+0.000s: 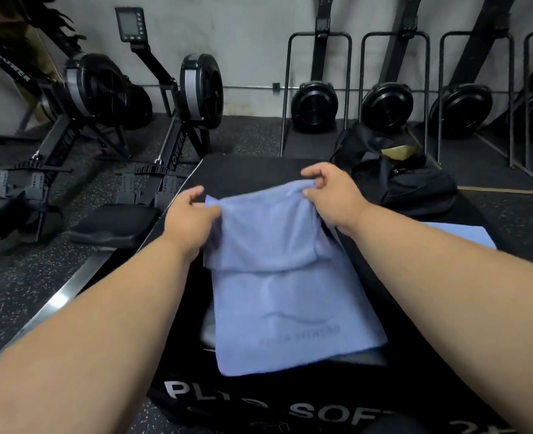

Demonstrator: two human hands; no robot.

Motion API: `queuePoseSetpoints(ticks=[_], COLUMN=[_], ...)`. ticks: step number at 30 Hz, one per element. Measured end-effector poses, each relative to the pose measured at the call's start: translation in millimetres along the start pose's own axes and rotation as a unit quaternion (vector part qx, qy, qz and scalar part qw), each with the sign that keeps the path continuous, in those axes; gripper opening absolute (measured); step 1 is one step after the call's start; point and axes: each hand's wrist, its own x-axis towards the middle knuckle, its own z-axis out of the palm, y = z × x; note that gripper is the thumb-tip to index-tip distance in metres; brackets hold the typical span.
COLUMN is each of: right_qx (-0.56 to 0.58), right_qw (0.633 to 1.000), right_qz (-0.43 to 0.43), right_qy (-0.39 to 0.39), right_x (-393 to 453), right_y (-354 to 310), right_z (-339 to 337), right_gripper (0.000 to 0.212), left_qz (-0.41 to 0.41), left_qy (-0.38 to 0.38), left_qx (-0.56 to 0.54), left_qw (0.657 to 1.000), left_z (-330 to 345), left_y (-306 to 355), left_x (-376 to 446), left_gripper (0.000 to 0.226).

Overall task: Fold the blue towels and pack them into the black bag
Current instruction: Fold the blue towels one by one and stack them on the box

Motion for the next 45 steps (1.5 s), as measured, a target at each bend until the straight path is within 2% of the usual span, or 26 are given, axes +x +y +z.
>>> queuePoseSetpoints(ticks=[3,5,7,9,12,15,17,21,26,29,31,33,37,41,45], right_qx=[0.080,0.112,0.116,0.096,0.045,0.046,0.027,0.034,0.005,-0.018,-0.042,-0.054,-0.046,-0.023,0.046], right_qw=[0.992,0.985,0.987,0.993,0.998,0.989,0.988,0.993,0.992,0.985,0.973,0.967,0.973,0.976,0.974], right_qz=[-0.071,-0.093,-0.087,-0.062,-0.001,0.073,0.087,0.071,0.061,0.076,0.089,0.099,0.098,0.107,0.147], right_qy=[0.067,0.089,0.072,0.027,-0.044,-0.118,-0.127,-0.092,-0.108,-0.153,-0.207,-0.226,-0.203,-0.191,-0.165], right_x=[7,-8,-35,-79,-156,-220,-242,-239,-193,-168,-163,-160,-153,-148,-150], right_y=[-72,-109,-123,-116,-80,-47,-36,-36,-33,-14,6,26,40,40,25], right_z=[-37,-63,-77,-81,-76,-76,-80,-83,-42,1,33,57,69,58,42], right_gripper=[0.038,0.036,0.035,0.036,0.039,0.045,0.046,0.039,0.033,0.033,0.033,0.032,0.031,0.030,0.033], left_qz=[0.065,0.085,0.092,0.095,0.055,0.025,0.023,0.025,-0.010,-0.037,-0.034,-0.022,-0.016,-0.047,-0.111], left_qy=[0.030,0.005,-0.040,-0.065,-0.116,-0.163,-0.156,-0.119,-0.088,-0.089,-0.076,-0.074,-0.083,-0.048,-0.051], left_qx=[-0.102,-0.151,-0.143,-0.064,0.037,0.107,0.106,0.077,0.135,0.213,0.237,0.253,0.250,0.196,0.074], left_qw=[0.992,0.985,0.985,0.991,0.991,0.980,0.982,0.990,0.987,0.972,0.968,0.964,0.965,0.978,0.990], left_z=[-21,-39,-54,-66,-82,-96,-104,-118,-109,-104,-102,-100,-103,-109,-126], left_y=[91,133,145,131,76,29,16,18,-16,-56,-76,-82,-86,-93,-79], left_x=[-12,-36,-69,-109,-159,-202,-217,-216,-184,-172,-173,-169,-162,-162,-166], left_gripper=[0.066,0.064,0.059,0.049,0.041,0.056,0.051,0.057,0.054,0.054,0.051,0.048,0.047,0.043,0.051])
